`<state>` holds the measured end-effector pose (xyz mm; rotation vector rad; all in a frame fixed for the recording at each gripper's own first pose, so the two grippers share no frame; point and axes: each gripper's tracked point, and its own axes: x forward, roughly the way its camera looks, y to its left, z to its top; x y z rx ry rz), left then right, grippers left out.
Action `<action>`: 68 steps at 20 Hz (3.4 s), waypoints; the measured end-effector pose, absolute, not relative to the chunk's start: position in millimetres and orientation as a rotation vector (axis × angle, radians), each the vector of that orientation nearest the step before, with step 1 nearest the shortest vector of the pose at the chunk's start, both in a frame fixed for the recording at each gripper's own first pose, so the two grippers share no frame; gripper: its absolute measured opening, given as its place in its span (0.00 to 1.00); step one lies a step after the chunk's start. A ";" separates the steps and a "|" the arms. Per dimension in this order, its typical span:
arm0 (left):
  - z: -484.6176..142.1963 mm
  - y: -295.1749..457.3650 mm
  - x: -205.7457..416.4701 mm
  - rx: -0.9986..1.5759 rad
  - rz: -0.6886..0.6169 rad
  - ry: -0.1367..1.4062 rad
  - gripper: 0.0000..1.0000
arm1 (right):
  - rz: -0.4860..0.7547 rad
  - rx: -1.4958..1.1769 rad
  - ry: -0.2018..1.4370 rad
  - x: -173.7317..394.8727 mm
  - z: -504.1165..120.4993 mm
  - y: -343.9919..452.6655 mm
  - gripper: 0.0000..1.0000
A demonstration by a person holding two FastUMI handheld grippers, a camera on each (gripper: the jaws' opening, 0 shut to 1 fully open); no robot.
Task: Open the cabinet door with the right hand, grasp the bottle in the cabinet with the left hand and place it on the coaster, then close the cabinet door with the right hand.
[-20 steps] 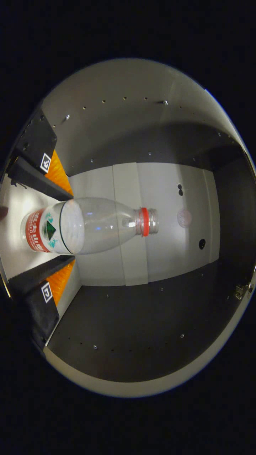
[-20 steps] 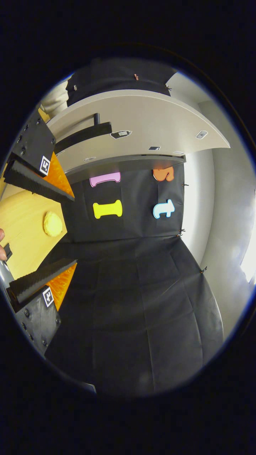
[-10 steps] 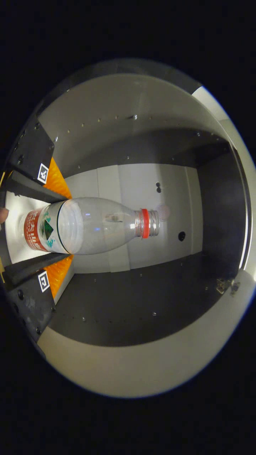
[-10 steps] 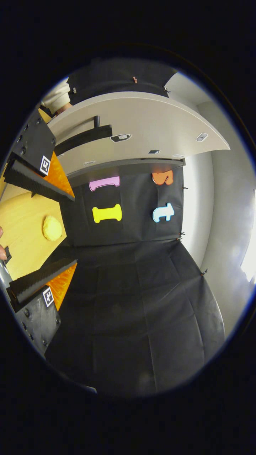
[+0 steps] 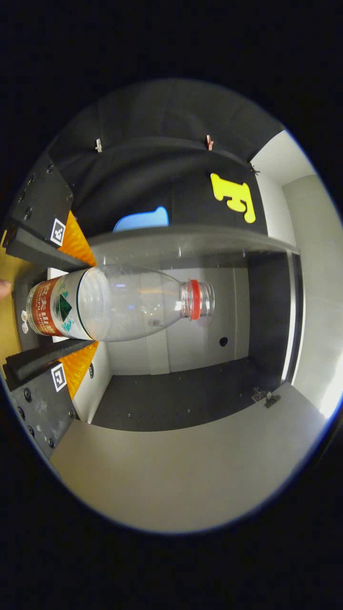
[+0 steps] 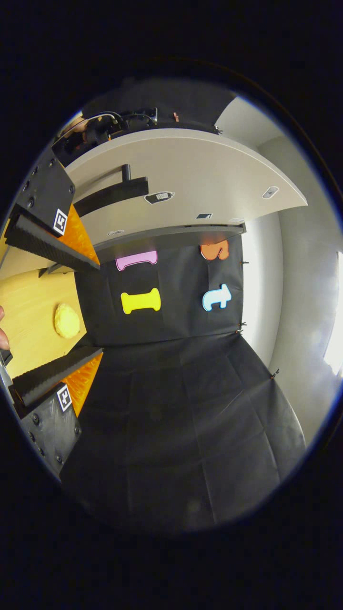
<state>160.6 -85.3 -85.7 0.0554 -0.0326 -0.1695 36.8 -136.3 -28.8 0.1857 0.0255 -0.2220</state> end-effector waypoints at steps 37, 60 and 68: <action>-454.3 -29.9 -8.5 -0.045 -0.321 0.143 0.80 | -0.368 0.073 0.185 17.0 -60.6 -117.6 0.98; -252.0 -28.0 -33.1 -0.086 -0.208 0.163 0.93 | -0.231 0.058 0.147 34.7 -64.6 -116.9 0.98; -100.2 -6.1 -27.8 -0.089 -0.106 0.098 0.92 | -0.129 0.059 0.097 32.7 -40.5 -90.2 0.97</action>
